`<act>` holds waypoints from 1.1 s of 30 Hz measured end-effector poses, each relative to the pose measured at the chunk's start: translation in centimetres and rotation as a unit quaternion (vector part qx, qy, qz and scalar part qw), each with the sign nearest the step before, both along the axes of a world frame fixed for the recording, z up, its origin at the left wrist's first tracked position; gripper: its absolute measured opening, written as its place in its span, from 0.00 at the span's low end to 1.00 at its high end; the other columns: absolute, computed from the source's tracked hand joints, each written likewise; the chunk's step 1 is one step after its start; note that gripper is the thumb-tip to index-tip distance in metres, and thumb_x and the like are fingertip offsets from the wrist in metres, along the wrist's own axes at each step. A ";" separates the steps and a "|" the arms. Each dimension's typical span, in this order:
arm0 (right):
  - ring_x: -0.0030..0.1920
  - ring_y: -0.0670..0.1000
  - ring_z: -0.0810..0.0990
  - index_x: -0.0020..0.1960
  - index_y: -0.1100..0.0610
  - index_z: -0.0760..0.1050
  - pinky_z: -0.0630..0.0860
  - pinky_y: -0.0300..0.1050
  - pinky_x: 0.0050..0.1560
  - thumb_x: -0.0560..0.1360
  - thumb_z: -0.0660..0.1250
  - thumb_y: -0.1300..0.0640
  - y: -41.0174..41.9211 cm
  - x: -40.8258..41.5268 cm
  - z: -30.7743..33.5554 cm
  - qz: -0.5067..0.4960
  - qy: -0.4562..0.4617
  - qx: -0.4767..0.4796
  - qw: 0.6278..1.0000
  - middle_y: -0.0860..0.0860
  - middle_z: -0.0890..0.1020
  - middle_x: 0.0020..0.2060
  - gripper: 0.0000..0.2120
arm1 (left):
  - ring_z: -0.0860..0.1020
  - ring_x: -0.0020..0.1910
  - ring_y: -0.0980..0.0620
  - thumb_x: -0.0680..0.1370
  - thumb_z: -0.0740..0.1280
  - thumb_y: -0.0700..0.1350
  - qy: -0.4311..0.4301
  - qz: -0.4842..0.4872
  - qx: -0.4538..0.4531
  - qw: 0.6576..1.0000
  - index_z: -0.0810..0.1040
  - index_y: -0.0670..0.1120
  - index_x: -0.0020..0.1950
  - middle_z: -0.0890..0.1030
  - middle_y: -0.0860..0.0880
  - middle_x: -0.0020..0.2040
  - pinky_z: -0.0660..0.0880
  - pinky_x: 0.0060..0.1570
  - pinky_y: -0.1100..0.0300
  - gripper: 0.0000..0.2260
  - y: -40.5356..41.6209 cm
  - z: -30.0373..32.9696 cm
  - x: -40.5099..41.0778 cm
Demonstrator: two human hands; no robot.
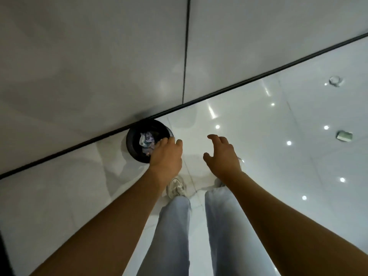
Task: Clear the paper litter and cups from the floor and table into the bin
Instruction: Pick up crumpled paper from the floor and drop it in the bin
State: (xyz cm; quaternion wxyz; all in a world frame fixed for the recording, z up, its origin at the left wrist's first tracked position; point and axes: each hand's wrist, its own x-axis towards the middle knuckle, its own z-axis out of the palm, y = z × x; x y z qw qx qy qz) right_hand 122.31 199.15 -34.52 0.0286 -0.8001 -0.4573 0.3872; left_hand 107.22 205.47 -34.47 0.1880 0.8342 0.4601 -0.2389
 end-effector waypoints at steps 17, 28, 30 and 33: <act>0.63 0.59 0.71 0.73 0.53 0.63 0.73 0.50 0.56 0.76 0.64 0.57 -18.0 29.4 -0.8 -0.282 0.010 -0.058 0.958 0.55 0.69 0.68 0.26 | 0.71 0.56 0.48 0.78 0.58 0.44 -0.021 -0.223 -0.016 0.974 0.70 0.44 0.61 0.74 0.46 0.56 0.65 0.54 0.61 0.12 -10.1 -1.0 33.0; 0.63 0.58 0.70 0.73 0.54 0.62 0.72 0.50 0.57 0.77 0.65 0.56 -25.5 47.3 -0.1 -0.392 -0.007 -0.055 0.918 0.55 0.69 0.68 0.26 | 0.72 0.59 0.47 0.79 0.59 0.46 -0.003 -0.293 -0.042 0.955 0.69 0.45 0.65 0.74 0.46 0.60 0.69 0.53 0.57 0.15 -14.2 -0.5 54.0; 0.63 0.58 0.70 0.74 0.54 0.61 0.72 0.50 0.57 0.77 0.64 0.56 -25.8 50.0 0.0 -0.411 -0.005 -0.051 0.910 0.55 0.69 0.68 0.27 | 0.72 0.59 0.47 0.79 0.59 0.47 -0.001 -0.305 -0.047 0.951 0.69 0.45 0.65 0.74 0.46 0.60 0.69 0.52 0.58 0.15 -14.2 -0.5 57.5; 0.62 0.58 0.71 0.74 0.54 0.61 0.73 0.50 0.56 0.77 0.64 0.56 -25.8 53.6 -0.4 -0.437 0.000 -0.049 0.898 0.56 0.68 0.68 0.27 | 0.71 0.60 0.46 0.79 0.59 0.46 0.011 -0.330 -0.051 0.943 0.68 0.45 0.66 0.73 0.46 0.61 0.69 0.53 0.57 0.16 -13.7 -0.6 62.2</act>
